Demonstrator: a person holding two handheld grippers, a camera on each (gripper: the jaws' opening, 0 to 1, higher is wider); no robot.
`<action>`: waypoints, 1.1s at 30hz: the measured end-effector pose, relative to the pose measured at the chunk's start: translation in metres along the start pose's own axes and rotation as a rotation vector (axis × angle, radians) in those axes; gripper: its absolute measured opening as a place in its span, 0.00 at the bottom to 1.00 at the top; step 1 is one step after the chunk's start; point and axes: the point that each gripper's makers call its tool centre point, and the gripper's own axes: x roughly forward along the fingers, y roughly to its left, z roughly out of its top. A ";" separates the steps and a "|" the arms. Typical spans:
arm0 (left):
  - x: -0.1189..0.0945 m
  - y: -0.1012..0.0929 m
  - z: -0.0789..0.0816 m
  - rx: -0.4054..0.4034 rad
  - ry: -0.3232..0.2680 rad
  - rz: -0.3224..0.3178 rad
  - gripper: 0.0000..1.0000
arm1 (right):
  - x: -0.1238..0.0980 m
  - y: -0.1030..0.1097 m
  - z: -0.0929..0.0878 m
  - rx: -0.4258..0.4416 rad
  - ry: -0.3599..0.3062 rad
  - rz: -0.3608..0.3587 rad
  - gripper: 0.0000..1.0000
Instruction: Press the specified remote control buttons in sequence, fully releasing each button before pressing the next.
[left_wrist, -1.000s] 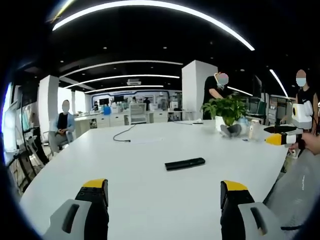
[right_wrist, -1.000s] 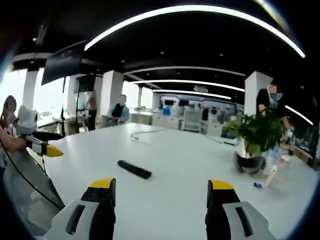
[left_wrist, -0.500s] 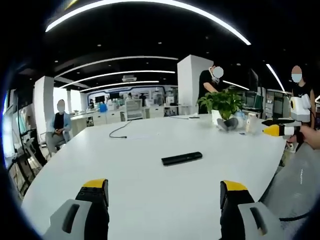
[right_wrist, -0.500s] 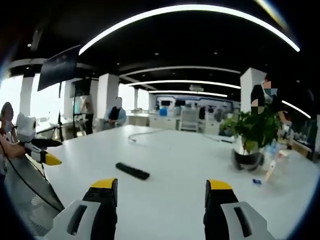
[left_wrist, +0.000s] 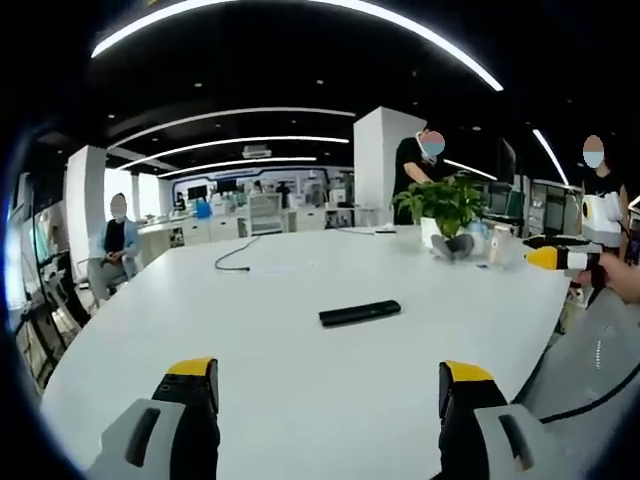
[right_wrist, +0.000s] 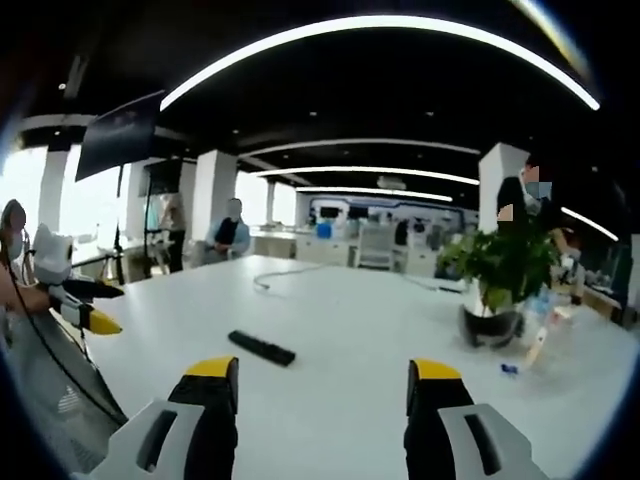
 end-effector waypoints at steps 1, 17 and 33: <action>0.000 -0.001 0.000 0.007 0.001 -0.001 0.94 | 0.000 0.001 0.000 0.004 0.002 0.004 0.65; 0.004 -0.004 -0.006 -0.008 0.012 -0.049 0.94 | -0.002 -0.012 0.000 0.008 -0.010 -0.063 0.61; 0.003 -0.011 -0.008 -0.055 0.044 -0.092 0.95 | -0.001 -0.015 -0.010 0.011 0.044 -0.071 0.60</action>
